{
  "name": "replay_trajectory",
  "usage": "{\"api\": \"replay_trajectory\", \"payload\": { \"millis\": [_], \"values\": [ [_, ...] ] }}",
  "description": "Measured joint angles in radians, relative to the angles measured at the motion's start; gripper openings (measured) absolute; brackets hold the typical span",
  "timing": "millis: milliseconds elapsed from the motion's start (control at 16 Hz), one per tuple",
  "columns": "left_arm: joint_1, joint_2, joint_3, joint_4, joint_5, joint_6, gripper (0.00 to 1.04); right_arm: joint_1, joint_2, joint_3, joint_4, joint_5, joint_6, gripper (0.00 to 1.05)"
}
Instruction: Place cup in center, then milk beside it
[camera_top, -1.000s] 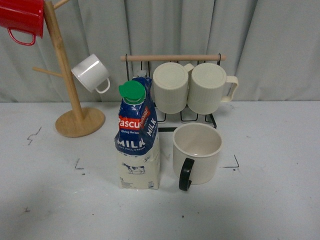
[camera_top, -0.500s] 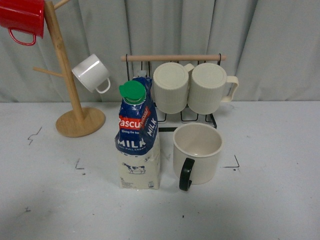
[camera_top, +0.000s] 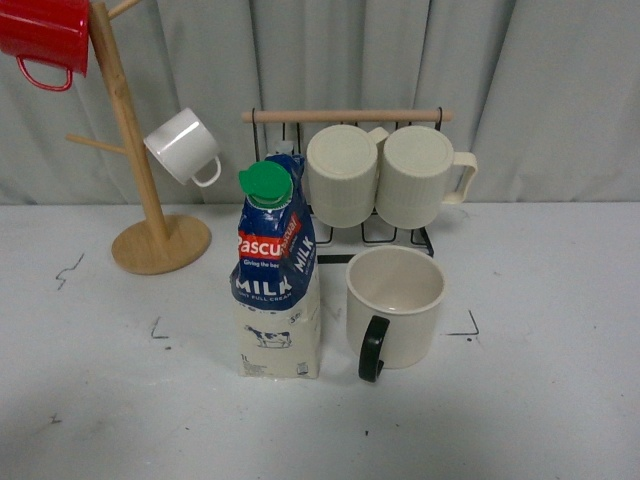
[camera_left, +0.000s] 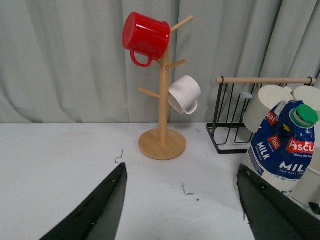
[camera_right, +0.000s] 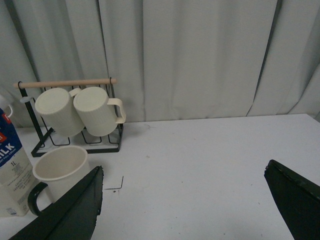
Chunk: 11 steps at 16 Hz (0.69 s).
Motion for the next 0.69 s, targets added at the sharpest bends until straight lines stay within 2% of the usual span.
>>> {"api": "replay_trajectory", "payload": {
  "millis": [438,500,688],
  "values": [
    [0.000,0.000,0.000,0.000,0.000,0.001,1.00,0.000,0.000,0.000,0.000,0.000,0.000,0.98],
    [0.000,0.000,0.000,0.000,0.000,0.001,0.97,0.000,0.000,0.000,0.000,0.000,0.000,0.98],
    [0.000,0.000,0.000,0.000,0.000,0.001,0.98,0.000,0.000,0.000,0.000,0.000,0.000,0.98]
  ]
}}
